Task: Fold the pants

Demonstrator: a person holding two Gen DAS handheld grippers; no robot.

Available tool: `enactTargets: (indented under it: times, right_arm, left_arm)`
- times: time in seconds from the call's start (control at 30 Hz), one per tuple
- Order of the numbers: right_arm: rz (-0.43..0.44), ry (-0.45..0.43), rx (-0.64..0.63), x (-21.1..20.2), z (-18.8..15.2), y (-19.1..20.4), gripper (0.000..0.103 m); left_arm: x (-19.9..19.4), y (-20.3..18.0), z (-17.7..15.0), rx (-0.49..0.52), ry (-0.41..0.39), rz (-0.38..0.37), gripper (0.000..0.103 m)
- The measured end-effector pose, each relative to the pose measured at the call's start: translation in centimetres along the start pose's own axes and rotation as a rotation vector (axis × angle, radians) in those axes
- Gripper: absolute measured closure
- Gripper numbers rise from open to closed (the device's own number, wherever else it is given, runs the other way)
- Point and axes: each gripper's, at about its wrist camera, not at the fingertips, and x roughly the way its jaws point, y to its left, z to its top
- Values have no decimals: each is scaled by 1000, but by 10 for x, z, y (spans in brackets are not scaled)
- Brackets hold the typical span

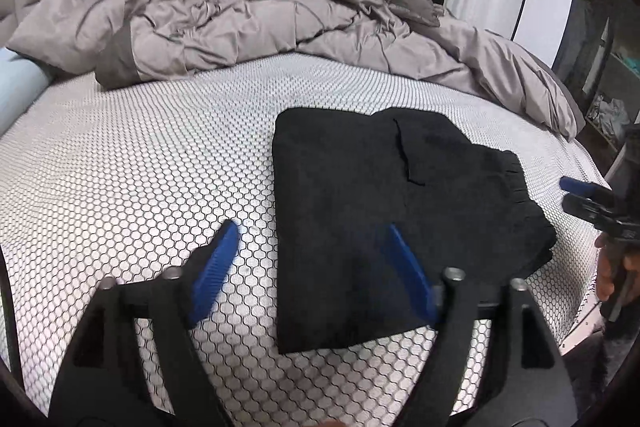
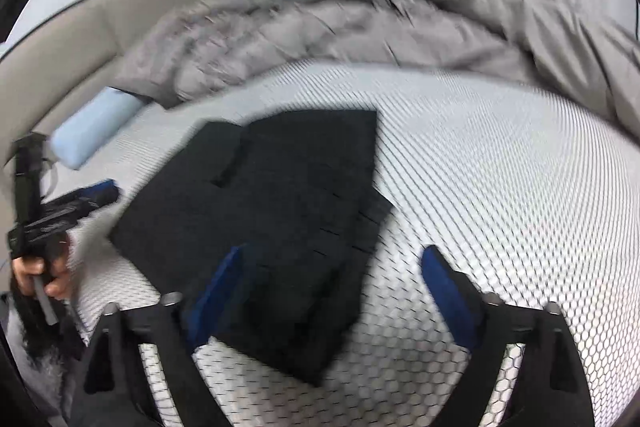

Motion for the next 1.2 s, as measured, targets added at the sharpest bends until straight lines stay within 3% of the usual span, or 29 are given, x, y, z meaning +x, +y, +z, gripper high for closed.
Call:
enactTargets:
  times: [0.17, 0.4, 1.2]
  right_arm:
    - [46, -119, -21, -24, -14, 24, 0]
    - [16, -232, -37, -31, -16, 42, 0]
    - [13, -211, -71, -5, -14, 64, 0]
  left_arm:
    - [-19, -11, -10, -9, -77, 2, 1]
    - [-43, -24, -24, 11, -175, 11, 1]
    - [-30, -50, -16, 69, -195, -12, 1]
